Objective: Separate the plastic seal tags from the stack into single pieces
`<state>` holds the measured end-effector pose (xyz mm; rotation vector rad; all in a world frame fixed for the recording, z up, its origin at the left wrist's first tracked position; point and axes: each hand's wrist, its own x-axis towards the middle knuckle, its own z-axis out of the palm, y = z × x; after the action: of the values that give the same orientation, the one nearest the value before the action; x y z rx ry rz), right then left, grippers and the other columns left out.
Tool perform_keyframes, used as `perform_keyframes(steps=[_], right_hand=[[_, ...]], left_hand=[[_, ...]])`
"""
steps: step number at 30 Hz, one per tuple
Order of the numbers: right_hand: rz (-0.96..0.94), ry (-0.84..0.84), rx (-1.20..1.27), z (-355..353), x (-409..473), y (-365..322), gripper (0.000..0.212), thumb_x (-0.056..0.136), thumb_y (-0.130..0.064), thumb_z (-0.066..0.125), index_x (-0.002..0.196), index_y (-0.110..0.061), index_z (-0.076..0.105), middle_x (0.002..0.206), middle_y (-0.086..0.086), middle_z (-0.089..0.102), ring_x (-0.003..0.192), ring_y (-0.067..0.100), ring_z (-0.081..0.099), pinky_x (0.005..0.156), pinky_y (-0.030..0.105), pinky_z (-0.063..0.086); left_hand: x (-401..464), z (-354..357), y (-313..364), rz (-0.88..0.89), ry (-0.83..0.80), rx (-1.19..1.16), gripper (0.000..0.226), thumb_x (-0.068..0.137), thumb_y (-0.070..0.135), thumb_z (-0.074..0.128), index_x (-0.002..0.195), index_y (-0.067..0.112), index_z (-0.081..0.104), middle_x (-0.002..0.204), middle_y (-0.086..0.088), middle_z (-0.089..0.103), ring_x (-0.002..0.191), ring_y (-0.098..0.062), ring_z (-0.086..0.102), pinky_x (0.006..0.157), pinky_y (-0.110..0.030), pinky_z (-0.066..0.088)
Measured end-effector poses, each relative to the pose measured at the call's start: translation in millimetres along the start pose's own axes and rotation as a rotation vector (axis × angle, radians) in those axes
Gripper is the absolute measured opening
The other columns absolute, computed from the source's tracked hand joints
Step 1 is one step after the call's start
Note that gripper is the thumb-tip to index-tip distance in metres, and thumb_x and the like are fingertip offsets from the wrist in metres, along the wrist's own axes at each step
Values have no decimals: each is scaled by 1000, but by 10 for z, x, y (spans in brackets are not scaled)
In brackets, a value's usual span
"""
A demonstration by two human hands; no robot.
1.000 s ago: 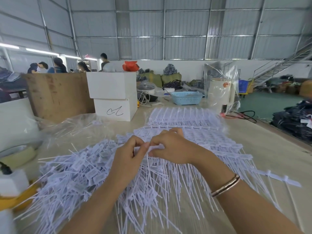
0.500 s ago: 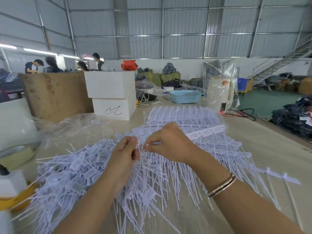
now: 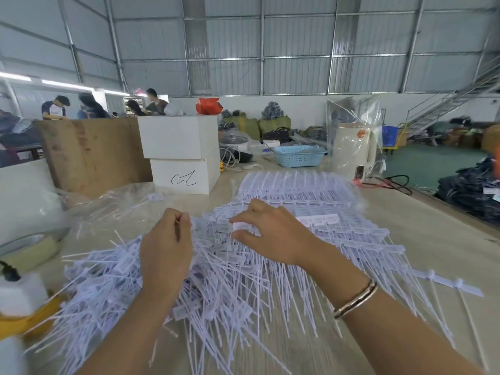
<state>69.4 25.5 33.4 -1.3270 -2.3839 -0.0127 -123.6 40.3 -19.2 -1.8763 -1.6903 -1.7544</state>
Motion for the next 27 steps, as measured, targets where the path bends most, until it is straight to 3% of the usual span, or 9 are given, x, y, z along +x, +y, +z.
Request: perform_keyframes(steps=[4,6,8,12,15,18,22,24,27], right_hand=[[41,-110,204,26,-8,3,42,98,-40,41,139,-29,37,132,-8,39,115,14,47,104,37,25],[51,-144,347,26,-31,3,41,99,-33,36,139,-32,31,125,-20,40,111,10,41,100,35,24],[58,-150,418,32,-42,-3,43,98,-32,37,139,-36,25,100,-28,36,98,7,39,96,34,25],[0,-127,425,92,-25,-65,63,91,-24,54,140,-35,18,95,-26,32,85,-11,41,92,31,26],[-48,-121,418,139,-11,-74,75,86,-19,64,143,-32,17,93,-21,33,74,-13,45,90,29,25],[-59,-140,384,145,-26,-43,78,82,-35,69,142,-36,19,100,-22,35,86,-17,37,85,24,24],[47,-217,276,36,-34,87,44,90,-50,53,130,-33,42,114,-15,47,97,-20,30,87,27,17],[88,-247,223,-8,-21,140,24,96,-43,47,111,-26,56,102,-5,55,95,4,42,89,31,20],[94,-262,298,-34,-16,144,17,96,-34,52,84,-23,58,77,-2,52,74,8,45,76,28,29]], left_hand=[[37,-41,-81,23,9,338,33,98,26,45,81,7,65,78,-8,57,77,-33,54,76,-44,37],[34,-39,-38,54,-16,374,31,98,28,48,89,9,70,94,-10,60,89,-34,53,80,-45,35],[7,-24,86,143,-142,229,42,97,41,39,89,13,70,90,-4,64,85,-27,57,79,-42,40],[-129,63,354,-27,-478,-241,55,88,62,33,74,22,69,65,-3,66,63,-10,60,67,-32,44],[-181,132,378,-172,-627,-359,39,93,41,49,60,33,68,58,2,61,55,-11,54,62,-29,40],[-152,134,325,-188,-582,-386,36,94,21,54,59,23,62,51,11,54,50,-1,49,54,-17,37],[-141,85,285,-85,-436,-320,33,96,24,51,64,18,53,51,14,53,46,4,47,49,-12,36],[-151,76,286,-49,-417,-315,33,97,22,50,65,19,51,49,14,54,43,7,47,46,-15,36],[-169,86,302,-45,-436,-313,30,97,24,49,68,16,54,53,9,57,38,0,42,43,-13,32]])
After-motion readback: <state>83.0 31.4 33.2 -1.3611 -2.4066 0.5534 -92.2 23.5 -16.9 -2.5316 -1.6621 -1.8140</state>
